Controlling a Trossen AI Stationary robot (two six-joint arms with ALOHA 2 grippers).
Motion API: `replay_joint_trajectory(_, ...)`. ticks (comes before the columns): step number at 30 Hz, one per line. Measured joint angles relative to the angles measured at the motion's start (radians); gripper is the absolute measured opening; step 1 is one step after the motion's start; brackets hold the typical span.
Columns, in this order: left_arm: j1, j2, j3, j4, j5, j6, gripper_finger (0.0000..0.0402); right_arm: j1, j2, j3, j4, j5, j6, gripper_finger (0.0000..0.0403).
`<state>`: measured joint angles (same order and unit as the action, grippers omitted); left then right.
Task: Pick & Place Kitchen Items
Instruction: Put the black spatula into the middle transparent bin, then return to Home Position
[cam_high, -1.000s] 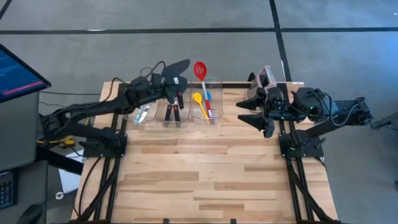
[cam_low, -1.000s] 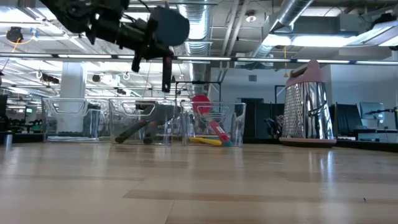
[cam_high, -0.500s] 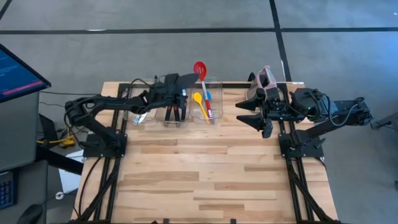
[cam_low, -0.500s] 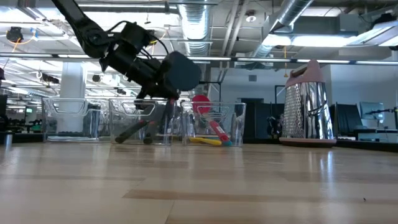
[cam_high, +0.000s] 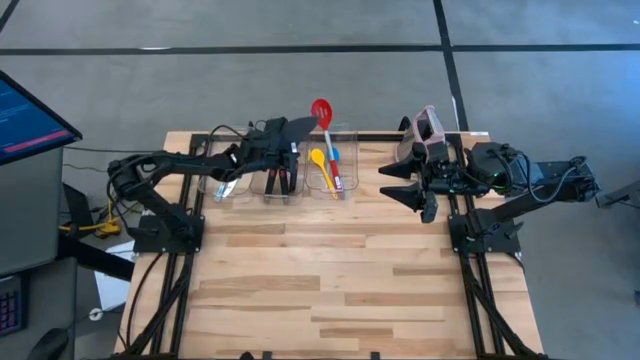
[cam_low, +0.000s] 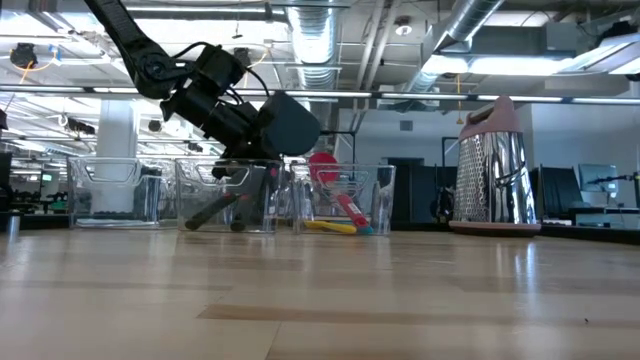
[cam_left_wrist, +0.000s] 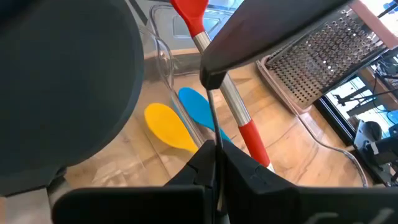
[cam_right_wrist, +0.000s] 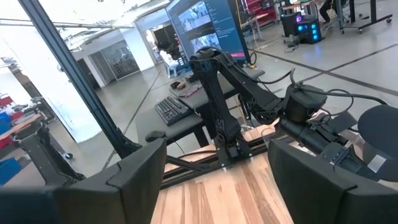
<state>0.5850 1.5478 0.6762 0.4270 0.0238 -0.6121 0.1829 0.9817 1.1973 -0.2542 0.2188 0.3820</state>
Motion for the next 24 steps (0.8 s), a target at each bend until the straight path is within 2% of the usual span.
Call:
replay_joint_trajectory(6,0.0,0.0,0.0,-0.001,0.0,0.0,0.0018,0.0,0.0,0.0,0.0,0.0,0.0,0.0276)
replay_joint_trajectory(18,0.061,-0.022,0.0,-0.005,0.0,0.0,0.0168,0.0,0.0,0.0,0.0,0.0,0.003,0.0276)
replay_joint_trajectory(24,0.1,-0.14,0.0,-0.004,0.016,0.001,0.0204,0.0,0.0,0.0,0.0,0.0,0.003,0.0276)
